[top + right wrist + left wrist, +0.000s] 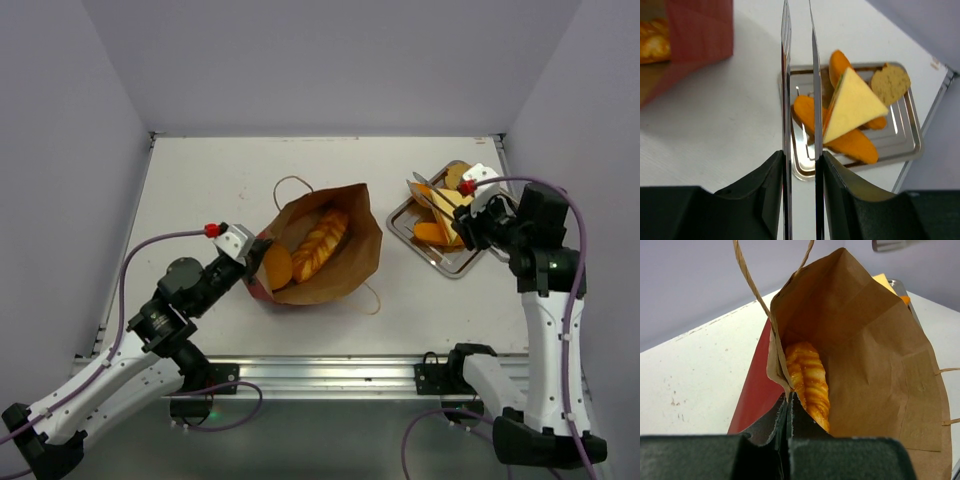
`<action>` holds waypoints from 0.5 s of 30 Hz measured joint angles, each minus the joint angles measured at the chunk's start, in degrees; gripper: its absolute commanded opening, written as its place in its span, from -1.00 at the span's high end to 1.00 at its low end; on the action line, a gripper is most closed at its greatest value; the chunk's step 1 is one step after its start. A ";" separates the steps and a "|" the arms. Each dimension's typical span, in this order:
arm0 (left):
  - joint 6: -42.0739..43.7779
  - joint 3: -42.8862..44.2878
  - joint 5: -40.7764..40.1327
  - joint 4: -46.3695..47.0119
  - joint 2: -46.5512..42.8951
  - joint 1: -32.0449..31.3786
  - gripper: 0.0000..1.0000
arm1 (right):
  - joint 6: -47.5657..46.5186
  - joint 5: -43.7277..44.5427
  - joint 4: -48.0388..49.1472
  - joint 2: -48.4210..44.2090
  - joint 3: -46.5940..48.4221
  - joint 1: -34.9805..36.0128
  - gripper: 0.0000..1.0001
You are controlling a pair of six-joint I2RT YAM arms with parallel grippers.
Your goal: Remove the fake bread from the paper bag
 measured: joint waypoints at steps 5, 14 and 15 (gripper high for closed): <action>1.60 -0.07 3.39 0.00 0.37 0.00 1.00 | -4.61 -10.93 -8.17 0.09 10.93 0.00 0.24; 1.66 0.02 8.31 0.96 4.31 0.00 1.00 | -24.48 -25.05 -24.24 -0.55 16.00 0.00 0.27; 1.38 0.07 8.74 1.11 4.87 -0.02 1.00 | -26.47 -25.57 -24.52 -0.70 15.41 0.02 0.27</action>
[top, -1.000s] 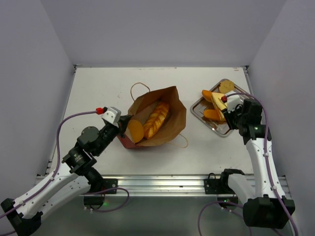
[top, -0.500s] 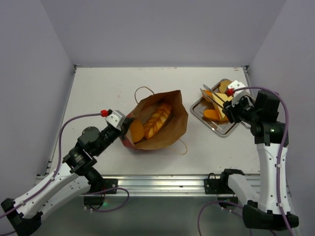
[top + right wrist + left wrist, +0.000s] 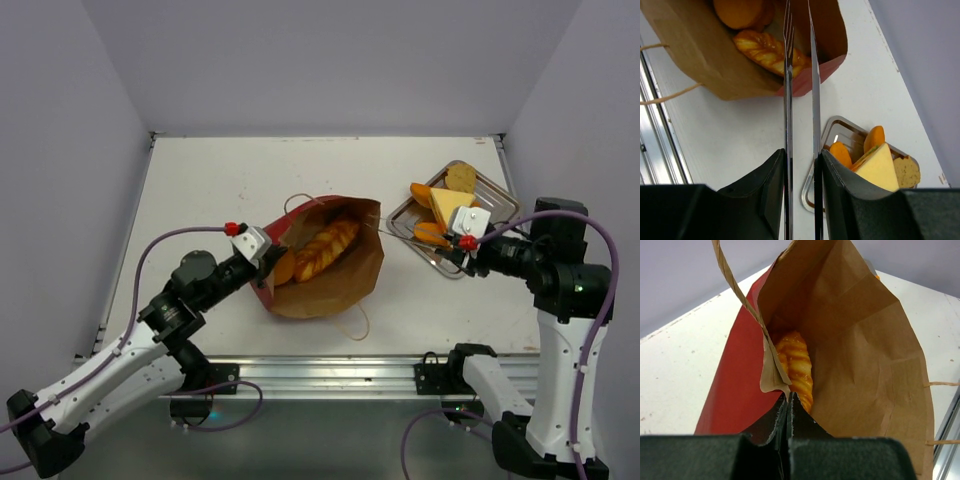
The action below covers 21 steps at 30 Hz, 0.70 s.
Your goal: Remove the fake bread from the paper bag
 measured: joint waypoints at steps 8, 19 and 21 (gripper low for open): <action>-3.19 0.00 2.67 2.89 4.96 -0.26 1.00 | -9.90 0.17 -2.58 -0.96 -5.07 1.09 0.28; -8.61 0.00 1.86 10.40 11.19 -0.42 1.00 | 0.17 4.87 0.72 0.63 -13.33 16.02 0.31; -9.84 0.00 0.83 12.13 12.57 -0.42 1.00 | 5.77 8.13 4.17 1.38 -17.00 21.38 0.31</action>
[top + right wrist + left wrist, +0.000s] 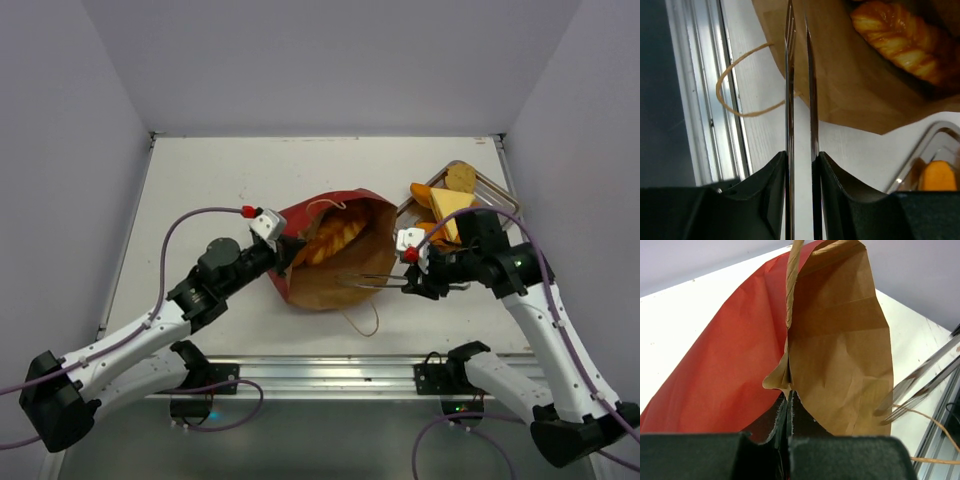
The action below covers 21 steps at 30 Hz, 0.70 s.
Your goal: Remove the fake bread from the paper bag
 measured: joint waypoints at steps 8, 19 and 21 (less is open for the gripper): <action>-4.00 -0.85 -1.42 8.98 5.84 0.00 1.00 | 22.97 10.58 21.00 6.54 -8.74 4.92 0.33; -6.95 -4.11 -1.38 16.00 9.07 -0.22 1.00 | 43.93 11.34 44.87 18.10 -10.51 4.92 0.32; -7.52 -4.11 -1.53 16.26 9.07 -0.22 1.00 | 45.88 11.19 47.28 19.28 -11.78 4.92 0.31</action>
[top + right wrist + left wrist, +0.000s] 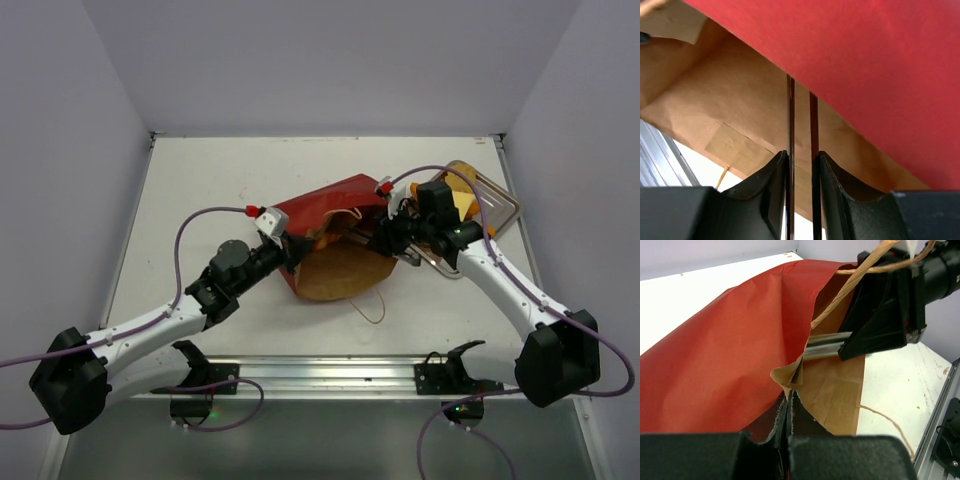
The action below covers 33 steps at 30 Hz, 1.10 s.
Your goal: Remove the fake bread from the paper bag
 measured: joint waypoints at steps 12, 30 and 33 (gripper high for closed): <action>-4.39 0.90 -1.36 0.83 0.42 0.00 1.00 | 2.08 -1.16 4.81 3.67 -0.76 2.16 0.21; -5.62 2.71 -2.34 0.85 1.42 0.00 1.00 | 0.09 4.74 4.90 4.15 -0.79 5.46 0.13; -5.60 2.82 -2.75 0.59 1.31 0.00 1.00 | -0.35 5.42 4.96 1.79 -0.90 5.49 0.13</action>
